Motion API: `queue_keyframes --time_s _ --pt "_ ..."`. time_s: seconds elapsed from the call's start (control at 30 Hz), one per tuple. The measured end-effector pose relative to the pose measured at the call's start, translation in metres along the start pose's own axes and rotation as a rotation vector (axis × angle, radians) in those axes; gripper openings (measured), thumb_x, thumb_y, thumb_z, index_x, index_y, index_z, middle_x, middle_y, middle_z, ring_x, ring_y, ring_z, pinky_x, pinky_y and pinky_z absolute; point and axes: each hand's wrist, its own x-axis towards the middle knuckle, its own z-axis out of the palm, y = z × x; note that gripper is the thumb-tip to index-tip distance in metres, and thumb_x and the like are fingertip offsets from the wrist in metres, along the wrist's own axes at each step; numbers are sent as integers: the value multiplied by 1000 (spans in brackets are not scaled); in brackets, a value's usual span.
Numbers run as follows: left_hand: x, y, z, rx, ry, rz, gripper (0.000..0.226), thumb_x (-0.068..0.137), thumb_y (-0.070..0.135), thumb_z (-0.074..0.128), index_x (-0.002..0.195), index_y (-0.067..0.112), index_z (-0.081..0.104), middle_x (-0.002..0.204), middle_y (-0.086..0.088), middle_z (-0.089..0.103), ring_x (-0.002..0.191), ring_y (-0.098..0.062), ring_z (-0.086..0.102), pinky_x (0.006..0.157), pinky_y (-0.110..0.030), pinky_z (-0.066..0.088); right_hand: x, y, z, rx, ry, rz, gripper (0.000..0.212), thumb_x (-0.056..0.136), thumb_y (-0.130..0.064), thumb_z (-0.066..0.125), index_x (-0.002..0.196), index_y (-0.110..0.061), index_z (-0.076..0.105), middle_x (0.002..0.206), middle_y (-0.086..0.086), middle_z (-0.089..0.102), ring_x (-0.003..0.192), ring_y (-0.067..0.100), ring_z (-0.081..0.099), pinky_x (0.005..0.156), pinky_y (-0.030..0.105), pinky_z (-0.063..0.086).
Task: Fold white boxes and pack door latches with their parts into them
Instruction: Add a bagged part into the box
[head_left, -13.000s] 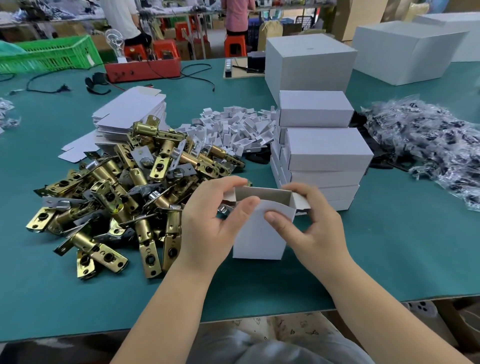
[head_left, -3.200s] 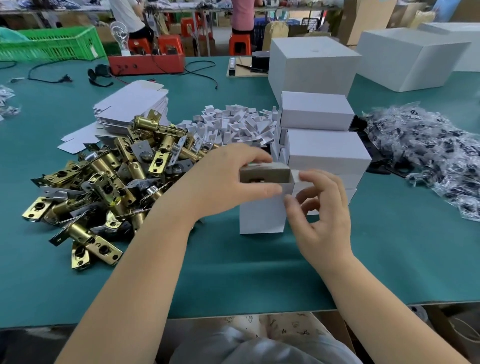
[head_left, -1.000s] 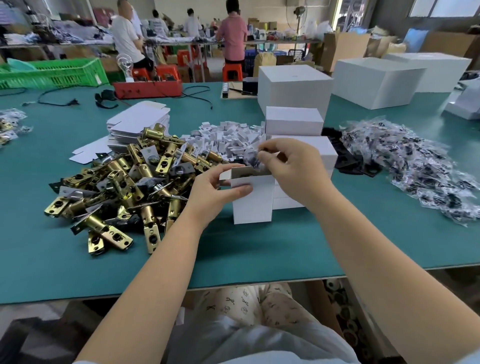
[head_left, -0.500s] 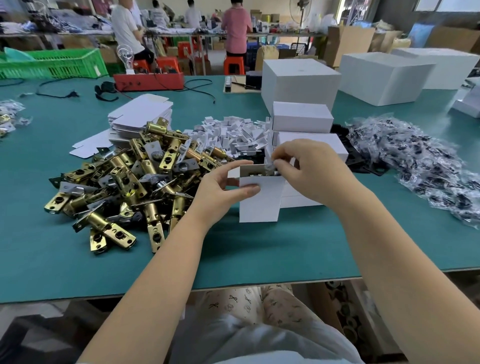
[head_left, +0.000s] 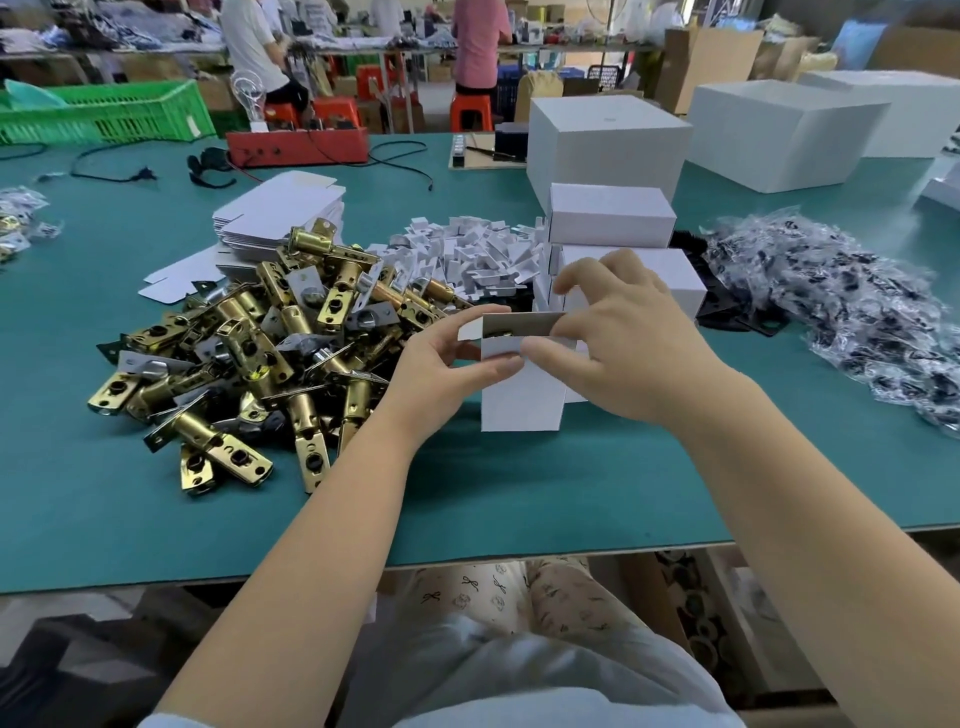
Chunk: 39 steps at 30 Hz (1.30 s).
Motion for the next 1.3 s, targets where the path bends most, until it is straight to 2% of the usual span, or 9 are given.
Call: queue_keyframes --time_s 0.13,0.2,0.27,0.4,0.63,0.83,1.03,1.17,1.3 --pt "1 -3 -3 -1 -8 -33 44 78 28 75 120 36 63 109 3 73 105 -19 67 87 -32 55 -7 2 10 130 64 38 54 92 -58 38 113 -19 68 145 4 38 133 19 23 107 32 18" --pt "3 -5 -6 -71 -8 -92 46 81 27 69 125 32 57 102 5 74 102 -17 68 85 -31 56 -23 -1 22 265 379 50 37 92 -36 55 114 -8 65 128 14 50 119 28 43 98 27 31" --pt "5 -6 -8 -103 3 -120 51 80 26 67 129 28 51 97 4 75 101 -17 69 85 -31 56 -44 -4 36 405 593 135 33 86 -27 53 107 -4 65 103 5 57 90 14 54 81 18 38" --pt "8 -2 -8 -373 39 -126 45 77 10 55 121 19 51 90 0 74 83 -17 71 73 -28 56 -61 2 60 725 426 416 35 90 -21 55 125 -19 54 103 -22 54 89 -5 55 77 13 42" --pt "8 2 -6 -500 2 -161 39 77 27 62 115 22 59 95 2 74 84 -13 69 74 -29 54 -45 -3 54 903 334 308 61 81 -29 53 140 -35 38 126 -28 43 109 -7 49 86 5 40" --pt "6 0 0 -389 33 -134 34 88 36 58 121 27 60 107 4 73 94 -11 68 77 -25 55 -33 -7 48 815 322 190 39 87 -25 55 126 -27 59 128 -23 49 123 -2 43 102 15 35" --pt "5 4 9 -314 15 -102 44 84 17 58 128 20 61 117 -5 69 102 -17 62 83 -28 52 -17 -14 47 910 459 294 22 92 -9 59 90 -28 68 107 -16 53 99 -11 49 84 3 35" --pt "2 4 13 -299 3 -25 44 84 9 52 114 36 71 108 1 72 97 -12 64 80 -24 53 -12 -14 45 1100 465 248 63 88 3 55 121 -49 40 123 -13 42 91 -6 53 84 11 42" --pt "0 7 17 -256 108 81 39 89 10 52 105 37 75 103 7 74 98 -7 65 83 -21 51 -2 -8 43 1113 333 167 72 89 6 46 127 -52 28 130 -21 46 109 5 53 87 17 43"
